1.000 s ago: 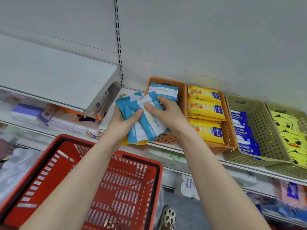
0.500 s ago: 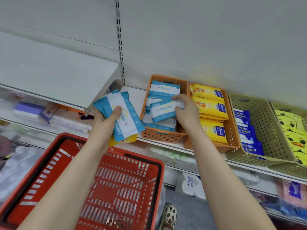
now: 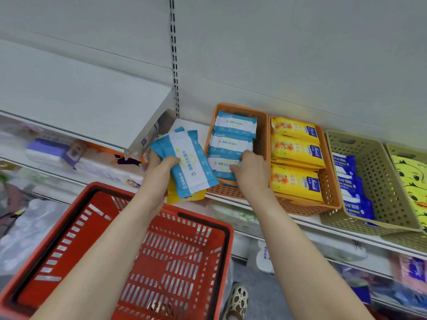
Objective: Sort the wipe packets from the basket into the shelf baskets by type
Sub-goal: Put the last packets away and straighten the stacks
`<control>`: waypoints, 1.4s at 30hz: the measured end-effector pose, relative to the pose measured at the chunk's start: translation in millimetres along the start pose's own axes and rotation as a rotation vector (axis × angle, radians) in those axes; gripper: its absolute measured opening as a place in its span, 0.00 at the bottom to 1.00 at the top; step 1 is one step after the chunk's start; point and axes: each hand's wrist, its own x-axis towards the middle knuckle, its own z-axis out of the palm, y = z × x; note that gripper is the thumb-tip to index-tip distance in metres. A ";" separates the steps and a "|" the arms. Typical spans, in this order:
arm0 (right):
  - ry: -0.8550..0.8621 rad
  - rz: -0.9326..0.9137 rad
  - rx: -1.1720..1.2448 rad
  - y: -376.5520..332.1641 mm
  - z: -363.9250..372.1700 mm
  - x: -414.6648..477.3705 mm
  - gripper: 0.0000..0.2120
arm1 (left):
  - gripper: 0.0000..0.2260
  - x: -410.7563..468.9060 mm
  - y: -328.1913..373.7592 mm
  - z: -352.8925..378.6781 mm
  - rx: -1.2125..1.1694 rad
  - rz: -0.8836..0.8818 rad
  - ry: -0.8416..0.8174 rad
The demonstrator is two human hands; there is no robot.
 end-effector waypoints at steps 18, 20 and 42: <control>-0.501 -0.018 1.208 -8.1 -44.8 -12.5 0.10 | 0.24 10.3 0.4 24.2 0.149 0.251 -0.092; -0.513 0.045 1.294 1.7 -47.7 -7.2 0.15 | 0.24 12.5 1.2 26.2 0.150 0.233 -0.090; 0.075 -0.068 0.289 8.7 8.3 140.7 0.24 | 0.20 66.2 6.3 26.8 0.110 0.193 0.017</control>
